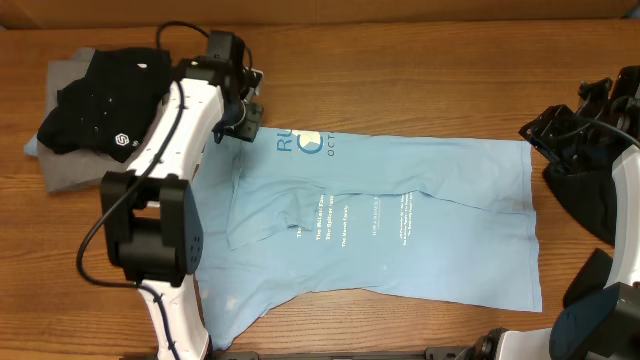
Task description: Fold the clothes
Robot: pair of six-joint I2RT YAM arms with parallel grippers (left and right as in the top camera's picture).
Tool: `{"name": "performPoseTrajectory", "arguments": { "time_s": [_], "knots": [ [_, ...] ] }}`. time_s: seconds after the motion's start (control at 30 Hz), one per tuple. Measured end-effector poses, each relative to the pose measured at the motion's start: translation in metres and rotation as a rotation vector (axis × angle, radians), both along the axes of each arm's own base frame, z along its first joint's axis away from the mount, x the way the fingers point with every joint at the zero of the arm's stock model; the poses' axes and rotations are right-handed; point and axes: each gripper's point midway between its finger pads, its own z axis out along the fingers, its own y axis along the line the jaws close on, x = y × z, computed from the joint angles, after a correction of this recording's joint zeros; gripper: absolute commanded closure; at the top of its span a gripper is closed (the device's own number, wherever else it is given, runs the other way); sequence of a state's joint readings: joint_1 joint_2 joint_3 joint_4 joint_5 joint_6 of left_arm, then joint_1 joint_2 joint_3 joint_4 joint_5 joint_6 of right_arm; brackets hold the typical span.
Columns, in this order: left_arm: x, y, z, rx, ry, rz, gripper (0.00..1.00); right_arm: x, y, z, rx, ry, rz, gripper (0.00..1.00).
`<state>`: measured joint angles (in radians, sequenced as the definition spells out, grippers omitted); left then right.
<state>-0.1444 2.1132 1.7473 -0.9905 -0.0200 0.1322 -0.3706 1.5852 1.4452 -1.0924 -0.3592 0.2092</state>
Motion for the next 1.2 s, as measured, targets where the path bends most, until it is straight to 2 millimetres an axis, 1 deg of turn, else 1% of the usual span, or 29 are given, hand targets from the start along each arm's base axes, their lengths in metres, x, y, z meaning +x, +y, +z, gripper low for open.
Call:
{"name": "performPoseTrajectory", "arguments": {
  "time_s": [0.07, 0.1, 0.17, 0.4, 0.47, 0.57, 0.73, 0.77, 0.87, 0.97, 1.0, 1.03, 1.07, 1.2],
  "knots": [
    [0.000, 0.003, -0.012, 0.023, 0.021, -0.001, 0.43, 0.000, 0.000, 0.000, 0.000, 0.000, 0.000, 0.53],
    [0.000, 0.005, -0.017, 0.031, 0.029, -0.001, 0.41, 0.000, 0.000, 0.000, 0.000, 0.000, 0.000, 0.53],
    [0.001, 0.007, -0.024, 0.040, 0.036, 0.002, 0.40, 0.000, 0.000, 0.000, 0.000, 0.001, 0.001, 0.53],
    [0.002, 0.008, -0.026, 0.051, 0.037, 0.003, 0.41, 0.000, 0.000, 0.000, 0.000, 0.001, 0.000, 0.53],
    [0.001, 0.008, -0.027, 0.052, 0.041, 0.004, 0.44, 0.000, 0.000, 0.000, 0.000, 0.000, 0.001, 0.53],
    [-0.002, 0.009, -0.031, 0.054, 0.052, 0.003, 0.47, 0.000, 0.000, 0.000, 0.000, 0.000, 0.000, 0.53],
    [-0.004, 0.009, -0.040, 0.057, 0.076, 0.002, 0.47, -0.001, 0.000, 0.000, 0.001, 0.002, 0.000, 0.53],
    [-0.006, 0.009, -0.042, 0.058, 0.084, 0.002, 0.48, -0.001, 0.000, 0.000, 0.001, 0.002, 0.000, 0.53],
    [-0.009, 0.010, -0.048, 0.061, 0.104, 0.003, 0.57, -0.001, 0.000, 0.000, 0.001, 0.004, 0.001, 0.53],
    [-0.012, 0.010, -0.052, 0.064, 0.122, 0.003, 0.86, -0.001, 0.000, 0.000, 0.001, 0.004, 0.000, 0.53],
    [-0.013, 0.011, -0.053, 0.067, 0.128, 0.003, 0.92, -0.001, 0.000, 0.000, 0.002, 0.004, 0.000, 0.53],
    [-0.014, 0.012, -0.054, 0.070, 0.132, 0.002, 0.95, -0.001, 0.001, -0.001, 0.002, 0.005, 0.000, 0.53],
    [-0.015, 0.012, -0.054, 0.074, 0.138, 0.003, 0.96, -0.001, 0.001, -0.001, 0.002, 0.007, 0.000, 0.53],
    [-0.023, 0.015, -0.052, 0.082, 0.175, 0.027, 0.96, -0.002, 0.001, -0.001, 0.003, 0.008, 0.001, 0.53]
  ]
}}
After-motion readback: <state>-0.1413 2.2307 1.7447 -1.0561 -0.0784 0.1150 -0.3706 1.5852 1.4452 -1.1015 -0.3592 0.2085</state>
